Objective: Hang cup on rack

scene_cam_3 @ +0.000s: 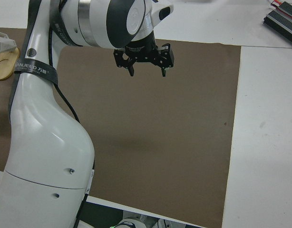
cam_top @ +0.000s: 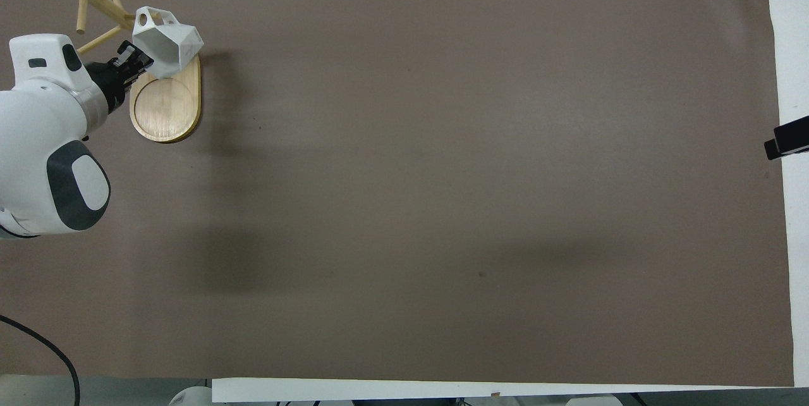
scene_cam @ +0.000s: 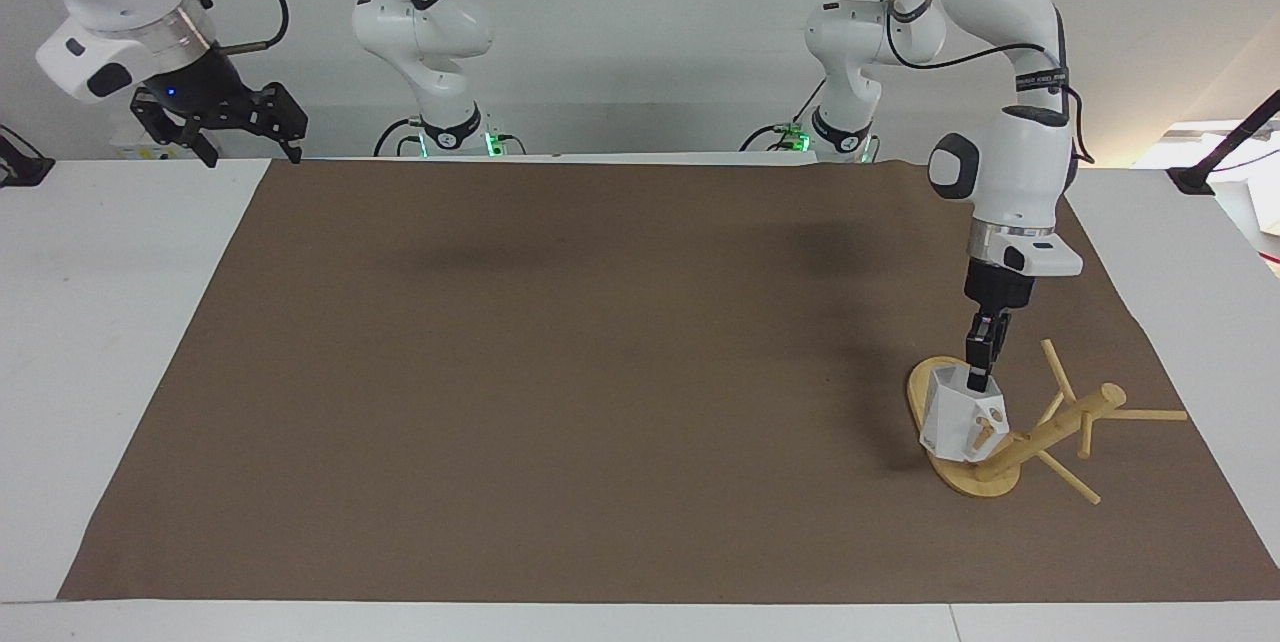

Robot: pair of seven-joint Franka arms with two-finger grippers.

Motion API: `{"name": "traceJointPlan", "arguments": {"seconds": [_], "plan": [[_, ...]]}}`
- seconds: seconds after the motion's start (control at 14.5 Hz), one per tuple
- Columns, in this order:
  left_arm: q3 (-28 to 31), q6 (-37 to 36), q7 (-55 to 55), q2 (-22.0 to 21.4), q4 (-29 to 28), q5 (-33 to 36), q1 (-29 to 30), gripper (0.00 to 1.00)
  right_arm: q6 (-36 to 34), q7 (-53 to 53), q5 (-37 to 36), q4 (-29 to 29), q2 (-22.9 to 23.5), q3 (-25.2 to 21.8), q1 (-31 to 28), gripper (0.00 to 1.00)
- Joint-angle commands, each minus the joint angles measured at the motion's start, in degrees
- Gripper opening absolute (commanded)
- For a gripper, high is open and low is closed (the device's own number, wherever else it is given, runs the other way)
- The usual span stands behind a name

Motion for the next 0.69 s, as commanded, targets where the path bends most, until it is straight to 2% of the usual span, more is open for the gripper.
{"name": "traceJointPlan", "arguments": {"seconds": [0.0,0.14,0.28,0.48,0.62], "plan": [[-0.12,-9.60,1.91,-3.11,2.01,0.38,1.12,1.00,-1.07,1.28,-0.96,0.62,0.48,0.28,0.40,1.00],[-0.12,-18.56,5.15,-6.45,3.76,0.47,2.53,1.00,-0.99,0.75,-0.96,0.00,0.39,0.54,0.31,1.00],[-0.12,-31.98,11.20,-9.53,7.61,0.55,4.27,1.00,-1.07,0.58,-0.96,-0.87,0.13,0.45,-0.04,1.00],[-0.21,-51.15,20.08,-10.24,16.22,6.58,5.17,1.00,-1.07,0.58,-0.96,-1.49,-0.40,0.45,-0.13,1.00],[-0.47,-58.74,26.32,-10.16,20.28,10.48,4.90,1.00,-1.07,0.58,-0.96,-1.58,-0.40,0.45,-0.04,1.00]]}}
